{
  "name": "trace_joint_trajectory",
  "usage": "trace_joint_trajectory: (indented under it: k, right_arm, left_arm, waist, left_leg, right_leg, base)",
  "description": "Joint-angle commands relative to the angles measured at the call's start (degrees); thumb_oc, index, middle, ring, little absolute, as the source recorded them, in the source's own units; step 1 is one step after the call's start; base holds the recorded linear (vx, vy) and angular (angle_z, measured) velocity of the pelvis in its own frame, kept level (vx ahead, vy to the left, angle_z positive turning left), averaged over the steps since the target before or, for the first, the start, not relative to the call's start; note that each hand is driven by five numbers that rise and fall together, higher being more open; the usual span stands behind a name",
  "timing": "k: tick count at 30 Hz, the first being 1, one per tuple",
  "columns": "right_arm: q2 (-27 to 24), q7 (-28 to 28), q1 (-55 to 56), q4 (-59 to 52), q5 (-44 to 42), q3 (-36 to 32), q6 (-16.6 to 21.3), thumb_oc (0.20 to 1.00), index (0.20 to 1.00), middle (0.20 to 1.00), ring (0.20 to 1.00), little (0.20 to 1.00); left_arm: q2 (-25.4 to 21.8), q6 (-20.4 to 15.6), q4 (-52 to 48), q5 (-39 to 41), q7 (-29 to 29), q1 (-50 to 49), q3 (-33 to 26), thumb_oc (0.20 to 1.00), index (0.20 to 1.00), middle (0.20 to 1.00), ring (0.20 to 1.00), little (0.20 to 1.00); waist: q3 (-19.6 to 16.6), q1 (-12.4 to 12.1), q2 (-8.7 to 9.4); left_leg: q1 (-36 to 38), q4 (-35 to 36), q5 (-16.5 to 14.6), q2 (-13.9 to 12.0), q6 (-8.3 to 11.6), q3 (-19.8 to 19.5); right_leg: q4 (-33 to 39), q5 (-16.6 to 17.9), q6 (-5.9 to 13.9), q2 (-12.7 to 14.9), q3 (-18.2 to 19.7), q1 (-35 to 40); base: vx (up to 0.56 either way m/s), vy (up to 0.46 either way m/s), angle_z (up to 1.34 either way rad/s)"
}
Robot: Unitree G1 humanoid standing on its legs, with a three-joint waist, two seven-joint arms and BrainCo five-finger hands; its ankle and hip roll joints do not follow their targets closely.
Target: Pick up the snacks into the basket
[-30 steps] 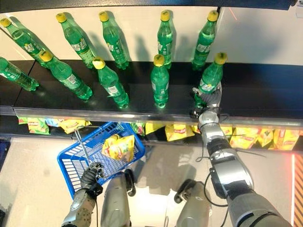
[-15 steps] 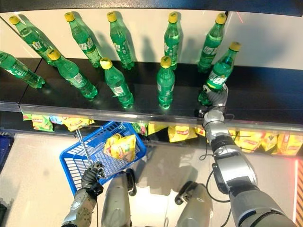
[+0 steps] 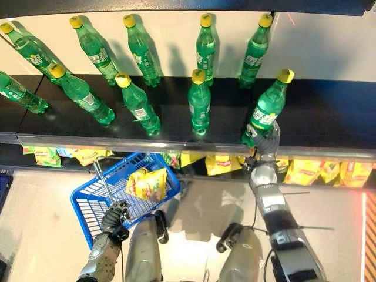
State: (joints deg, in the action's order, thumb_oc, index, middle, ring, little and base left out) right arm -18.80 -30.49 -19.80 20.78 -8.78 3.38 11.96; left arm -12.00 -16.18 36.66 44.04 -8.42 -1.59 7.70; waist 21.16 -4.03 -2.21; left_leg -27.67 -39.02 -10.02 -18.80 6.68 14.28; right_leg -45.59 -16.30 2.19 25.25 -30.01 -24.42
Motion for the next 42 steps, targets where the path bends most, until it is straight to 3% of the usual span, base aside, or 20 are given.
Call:
trace_joint_trajectory:
  k: [1, 5, 12, 15, 17, 18, 19, 20, 22, 23, 24, 29, 34, 42]
  right_arm:
    - [-2.2, -0.4, -1.5, -14.3, 6.5, -6.5, 9.2, 0.200, 0.200, 0.200, 0.200, 0.200]
    - [-2.9, 1.8, 2.2, -20.6, 7.0, -7.6, 10.4, 0.200, 0.200, 0.200, 0.200, 0.200]
    - [-4.4, 16.5, 10.4, -28.7, -5.9, -3.7, 11.7, 0.200, 0.200, 0.200, 0.200, 0.200]
    - [-8.4, 25.3, 13.1, -30.9, -10.8, 0.8, 10.5, 0.200, 0.200, 0.200, 0.200, 0.200]
    - [-8.4, 25.4, 13.1, -30.9, -10.8, 0.8, 10.6, 0.200, 0.200, 0.200, 0.200, 0.200]
    - [-14.1, 32.5, 13.5, -31.0, -14.2, 5.9, 8.4, 0.200, 0.200, 0.200, 0.200, 0.200]
    - [-14.1, 32.6, 13.4, -31.0, -14.3, 5.9, 8.4, 0.200, 0.200, 0.200, 0.200, 0.200]
    - [-17.6, 35.6, 12.7, -30.5, -15.2, 8.8, 6.8, 0.200, 0.200, 0.200, 0.200, 0.200]
    - [-19.2, 37.4, 12.0, -30.0, -15.9, 10.5, 6.0, 0.200, 0.200, 0.200, 0.200, 0.200]
    - [-19.2, 37.4, 12.0, -30.0, -15.9, 10.6, 6.0, 0.200, 0.200, 0.200, 0.200, 0.200]
    - [-23.5, 40.8, 9.1, -30.2, -17.5, 15.2, 4.7, 0.200, 0.200, 0.200, 0.200, 0.200]
    - [-28.2, 44.7, 2.2, -29.6, -17.7, 22.1, 2.7, 0.200, 0.200, 0.200, 0.200, 0.200]
    - [-28.8, 46.1, -4.3, -28.2, -18.1, 27.0, 1.4, 0.200, 0.200, 0.200, 0.200, 0.200]
    - [-23.6, 48.3, -21.0, -19.6, -19.3, 38.9, -2.9, 0.200, 0.200, 0.200, 0.200, 0.200]
  left_arm:
    - [-1.1, -4.5, -6.7, -1.0, 0.3, -2.0, -0.6, 0.200, 0.200, 0.200, 0.200, 0.200]
    - [-1.1, -4.5, -6.8, -1.3, 0.4, -2.2, -1.4, 0.200, 0.200, 0.200, 0.200, 0.200]
    - [-1.5, -4.1, -7.4, -0.4, 2.1, -2.7, -3.0, 0.200, 0.200, 0.200, 0.200, 0.200]
    - [-2.2, -3.7, -7.9, -0.4, 4.1, -3.4, -4.3, 0.200, 0.200, 0.200, 0.200, 0.200]
    - [-2.1, -3.7, -7.9, -0.4, 4.1, -3.4, -4.3, 0.200, 0.200, 0.200, 0.200, 0.200]
    - [-2.7, -3.4, -8.7, -0.2, 6.0, -3.9, -4.6, 0.200, 0.200, 0.200, 0.200, 0.200]
    - [-2.7, -3.4, -8.7, -0.2, 6.1, -3.8, -4.6, 0.200, 0.200, 0.200, 0.200, 0.200]
    - [-3.3, -2.9, -9.0, -0.4, 7.2, -4.2, -4.6, 0.200, 0.200, 0.200, 0.200, 0.200]
    - [-3.6, -2.9, -9.2, -0.6, 7.8, -4.3, -4.6, 0.200, 0.200, 0.200, 0.200, 0.200]
    - [-3.6, -2.9, -9.2, -0.6, 7.8, -4.4, -4.7, 0.200, 0.200, 0.200, 0.200, 0.200]
    - [-4.3, -2.7, -9.9, -0.6, 8.9, -4.7, -4.7, 0.200, 0.200, 0.200, 0.200, 0.200]
    - [-6.1, -2.6, -13.4, -0.3, 10.6, -5.8, -4.3, 0.200, 0.200, 0.200, 0.200, 0.200]
    - [-7.0, -2.7, -16.7, -0.4, 11.2, -6.5, -4.1, 0.200, 0.200, 0.200, 0.200, 0.200]
    - [-8.4, -2.1, -20.5, -0.7, 12.1, -6.7, -2.7, 0.200, 0.200, 0.200, 0.200, 0.200]
  waist:
    - [-0.7, 0.6, 0.90]
    - [-0.8, 1.1, 1.40]
    - [-0.8, 2.1, 3.06]
    - [-0.8, 2.0, 4.01]
    - [-0.7, 2.0, 4.00]
    - [-0.5, 1.2, 4.59]
    - [-0.6, 1.3, 4.65]
    - [-0.5, 0.6, 4.89]
    - [-0.5, 0.3, 5.10]
    - [-0.4, 0.3, 5.00]
    - [-0.1, -1.1, 5.47]
    - [0.2, -3.8, 5.88]
    - [0.5, -5.7, 6.20]
    - [1.0, -9.6, 6.55]
  left_leg:
    - [1.9, -0.6, -0.1, -0.7, -1.77, 0.9]
    - [2.0, -0.5, -0.1, -0.7, -1.78, 1.0]
    - [2.6, 0.4, 0.5, -0.9, -1.70, 1.3]
    - [2.9, 0.9, 0.9, -0.9, -1.50, 1.4]
    - [2.9, 0.9, 0.9, -0.9, -1.50, 1.4]
    - [3.3, 0.2, -0.2, -1.2, -0.57, 0.9]
    - [3.0, 1.1, 1.2, -1.0, -1.29, 1.3]
    - [3.7, 0.7, 0.1, -1.1, -0.43, 0.8]
    - [3.4, 1.7, 1.5, -0.8, -1.12, 1.2]
    - [3.8, 0.8, 0.2, -1.0, -0.40, 0.7]
    - [4.0, 1.3, 0.6, -0.9, -0.31, 0.4]
    - [4.5, 2.3, 1.1, -0.3, -0.29, -0.4]
    - [4.5, 2.7, 1.3, 0.4, -0.38, -1.0]
    - [4.5, 3.7, 2.0, 1.2, -0.39, -2.2]
  right_leg:
    - [4.8, 8.3, 7.24, 1.8, 1.6, 2.2]
    - [4.9, 8.4, 7.28, 1.7, 1.9, 2.3]
    - [5.7, 9.0, 7.25, 1.3, 1.9, 2.6]
    - [6.3, 9.4, 7.22, 1.1, 1.7, 3.1]
    - [6.3, 9.4, 7.22, 1.1, 1.7, 3.1]
    - [5.6, 8.6, 8.18, 1.1, 2.2, 3.8]
    - [6.7, 9.7, 7.33, 1.1, 1.5, 3.6]
    - [5.9, 8.8, 8.27, 1.1, 1.9, 4.3]
    - [7.0, 10.0, 7.46, 1.1, 1.1, 4.3]
    - [6.0, 8.9, 8.32, 1.1, 1.8, 4.5]
    - [6.2, 9.1, 8.44, 1.3, 1.1, 5.2]
    - [6.5, 9.5, 8.71, 1.5, 0.2, 6.5]
    - [6.9, 9.5, 8.60, 1.6, -0.8, 7.5]
    - [7.1, 9.6, 8.41, 1.6, -2.0, 8.4]
  base:
    - [0.00, 0.000, 0.00]
    - [0.00, 0.000, 0.00]
    - [0.00, 0.000, 0.00]
    - [0.00, 0.000, 0.00]
    - [0.02, -0.014, 0.00]
    - [0.00, 0.000, 0.00]
    - [0.04, -0.044, 0.02]
    - [-0.05, -0.012, 0.04]
    - [0.00, -0.012, 0.07]
    - [0.04, -0.036, 0.08]
    - [0.04, -0.032, 0.06]
    - [-0.01, -0.025, 0.10]
    - [-0.01, -0.022, 0.10]
    - [0.00, -0.023, 0.11]
